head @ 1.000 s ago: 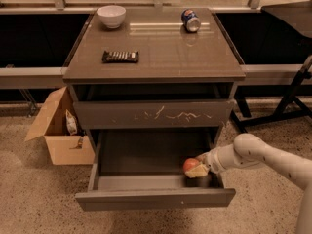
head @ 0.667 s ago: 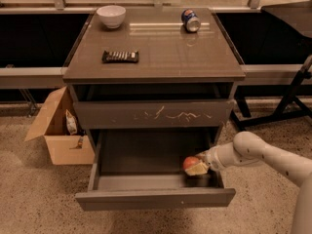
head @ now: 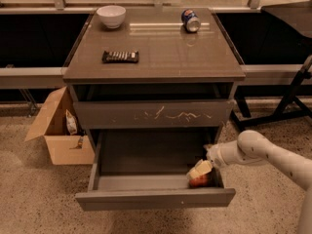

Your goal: Place apple into middle drawer

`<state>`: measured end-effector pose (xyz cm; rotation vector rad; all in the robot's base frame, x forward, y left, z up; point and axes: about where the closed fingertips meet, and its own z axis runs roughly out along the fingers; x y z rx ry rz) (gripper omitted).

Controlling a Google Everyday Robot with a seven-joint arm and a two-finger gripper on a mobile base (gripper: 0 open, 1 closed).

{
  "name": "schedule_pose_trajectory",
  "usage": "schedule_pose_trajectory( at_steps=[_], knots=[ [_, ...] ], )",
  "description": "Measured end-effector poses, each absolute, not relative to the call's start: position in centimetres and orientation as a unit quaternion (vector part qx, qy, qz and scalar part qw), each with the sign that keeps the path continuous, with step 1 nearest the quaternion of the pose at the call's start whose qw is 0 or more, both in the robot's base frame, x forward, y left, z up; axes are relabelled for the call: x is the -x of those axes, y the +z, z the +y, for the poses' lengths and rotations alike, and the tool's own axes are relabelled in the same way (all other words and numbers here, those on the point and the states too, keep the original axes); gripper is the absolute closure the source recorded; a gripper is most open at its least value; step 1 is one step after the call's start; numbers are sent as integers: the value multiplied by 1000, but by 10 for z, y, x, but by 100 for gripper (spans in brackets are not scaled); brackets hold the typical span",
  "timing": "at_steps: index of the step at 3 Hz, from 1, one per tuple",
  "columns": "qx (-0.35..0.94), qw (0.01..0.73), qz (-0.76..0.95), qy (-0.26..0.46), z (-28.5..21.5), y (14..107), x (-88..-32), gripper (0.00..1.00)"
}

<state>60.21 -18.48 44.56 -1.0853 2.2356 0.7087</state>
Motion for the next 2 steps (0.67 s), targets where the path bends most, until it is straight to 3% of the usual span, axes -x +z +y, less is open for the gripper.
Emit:
schedule_pose_trajectory(
  at_steps=[2],
  knots=[
    [404,340,805,268,-200,510,-590,0]
  ],
)
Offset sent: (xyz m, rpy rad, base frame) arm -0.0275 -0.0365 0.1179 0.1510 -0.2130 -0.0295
